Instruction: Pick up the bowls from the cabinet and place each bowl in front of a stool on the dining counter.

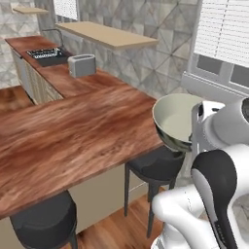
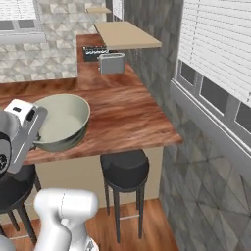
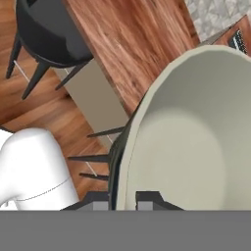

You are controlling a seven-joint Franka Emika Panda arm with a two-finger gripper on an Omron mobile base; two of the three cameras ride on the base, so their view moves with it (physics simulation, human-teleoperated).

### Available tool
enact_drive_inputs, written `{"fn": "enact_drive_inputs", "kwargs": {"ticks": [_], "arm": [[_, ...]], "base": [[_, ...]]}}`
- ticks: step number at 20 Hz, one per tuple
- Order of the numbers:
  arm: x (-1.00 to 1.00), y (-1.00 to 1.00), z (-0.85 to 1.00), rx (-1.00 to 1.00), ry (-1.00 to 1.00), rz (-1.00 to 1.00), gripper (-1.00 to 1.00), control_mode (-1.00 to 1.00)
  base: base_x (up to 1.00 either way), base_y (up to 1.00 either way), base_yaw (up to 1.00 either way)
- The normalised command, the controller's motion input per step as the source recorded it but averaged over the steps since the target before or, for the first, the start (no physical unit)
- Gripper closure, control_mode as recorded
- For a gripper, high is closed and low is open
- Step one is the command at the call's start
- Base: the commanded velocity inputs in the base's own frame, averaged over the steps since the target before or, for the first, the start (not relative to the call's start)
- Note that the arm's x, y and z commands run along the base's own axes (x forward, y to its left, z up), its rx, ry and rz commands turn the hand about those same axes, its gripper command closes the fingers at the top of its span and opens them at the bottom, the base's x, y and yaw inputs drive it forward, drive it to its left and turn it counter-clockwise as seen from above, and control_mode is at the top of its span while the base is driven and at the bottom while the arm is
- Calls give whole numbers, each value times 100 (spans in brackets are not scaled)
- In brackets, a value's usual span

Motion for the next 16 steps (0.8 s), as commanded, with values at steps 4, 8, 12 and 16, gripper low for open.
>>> {"fn": "enact_drive_inputs", "kwargs": {"ticks": [4, 8, 12, 16], "arm": [[0, 0, 0, 0, 0, 0, 100, 100], [0, 0, 0, 0, 0, 0, 100, 100], [0, 0, 0, 0, 0, 0, 100, 100], [0, 0, 0, 0, 0, 0, 100, 100]], "base": [[71, -11, 11], [79, 3, 14], [77, 4, 12], [67, 6, 10]]}}
